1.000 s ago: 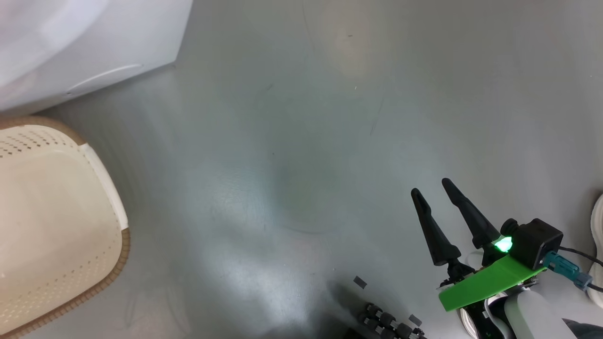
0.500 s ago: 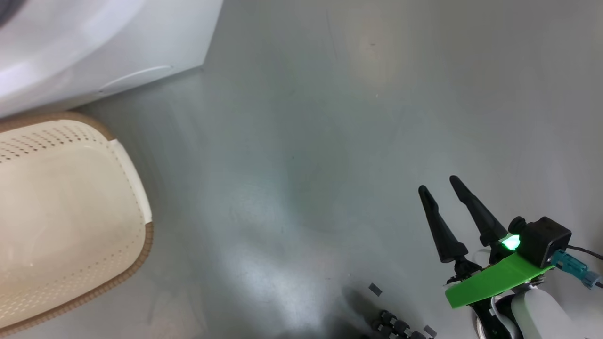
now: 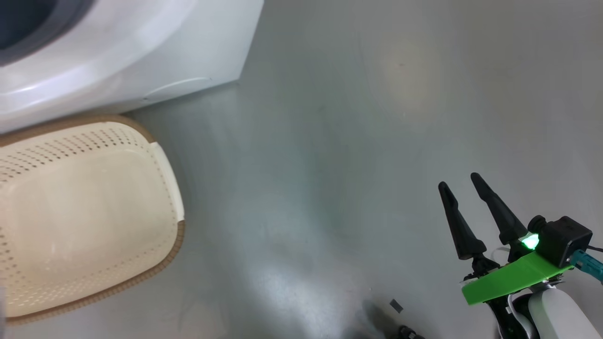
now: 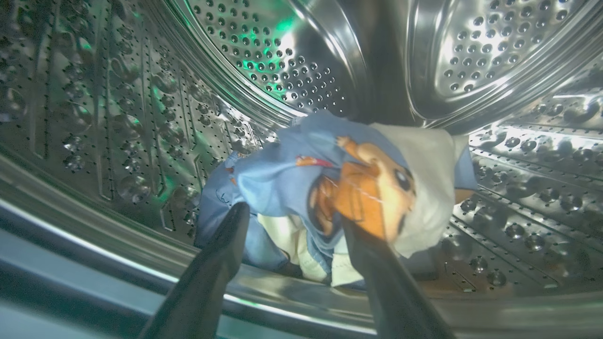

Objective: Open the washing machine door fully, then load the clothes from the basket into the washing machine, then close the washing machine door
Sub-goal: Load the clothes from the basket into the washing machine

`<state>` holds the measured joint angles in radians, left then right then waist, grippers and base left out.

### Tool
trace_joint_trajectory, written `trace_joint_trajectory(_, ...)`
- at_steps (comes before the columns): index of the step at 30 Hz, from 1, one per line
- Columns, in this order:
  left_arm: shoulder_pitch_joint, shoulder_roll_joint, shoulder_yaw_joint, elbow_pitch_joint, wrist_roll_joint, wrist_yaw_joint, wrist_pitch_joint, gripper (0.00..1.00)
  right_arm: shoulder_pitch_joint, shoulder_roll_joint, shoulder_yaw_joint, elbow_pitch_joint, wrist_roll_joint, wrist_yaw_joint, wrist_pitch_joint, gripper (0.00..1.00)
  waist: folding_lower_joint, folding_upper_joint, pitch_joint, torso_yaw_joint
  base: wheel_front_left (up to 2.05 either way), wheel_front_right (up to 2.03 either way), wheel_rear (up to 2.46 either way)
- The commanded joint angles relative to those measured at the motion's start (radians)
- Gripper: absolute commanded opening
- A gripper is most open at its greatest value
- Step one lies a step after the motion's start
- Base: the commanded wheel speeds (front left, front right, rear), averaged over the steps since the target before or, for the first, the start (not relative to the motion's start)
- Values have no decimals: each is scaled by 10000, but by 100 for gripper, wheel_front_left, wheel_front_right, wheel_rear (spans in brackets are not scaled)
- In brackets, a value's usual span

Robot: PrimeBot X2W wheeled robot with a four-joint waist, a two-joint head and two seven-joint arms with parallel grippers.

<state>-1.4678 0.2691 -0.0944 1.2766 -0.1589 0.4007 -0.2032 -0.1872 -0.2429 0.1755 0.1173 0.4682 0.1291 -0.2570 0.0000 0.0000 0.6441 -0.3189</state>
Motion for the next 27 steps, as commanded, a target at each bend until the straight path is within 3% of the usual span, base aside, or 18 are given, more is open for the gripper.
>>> trace_joint_trajectory(1,205,256,82,-204,-146,71,-176,100,430,-240,100,-213,-104,16,-48,100,0,0,-307,254,0,0,0)
trace_joint_trajectory(7,825,-211,173,-225,-427,8,-439,100,479,-255,-82,-296,-185,16,-48,100,0,0,-774,659,0,0,0)
trace_joint_trajectory(16,1760,-734,158,-681,-681,-451,-575,100,465,-272,-201,-357,-320,16,-48,100,0,0,-1379,1197,0,0,0)
trace_joint_trajectory(27,3712,-1257,353,-3013,-840,-686,-584,100,488,-73,-422,-408,-436,16,-48,100,0,0,-1793,1526,0,0,0)
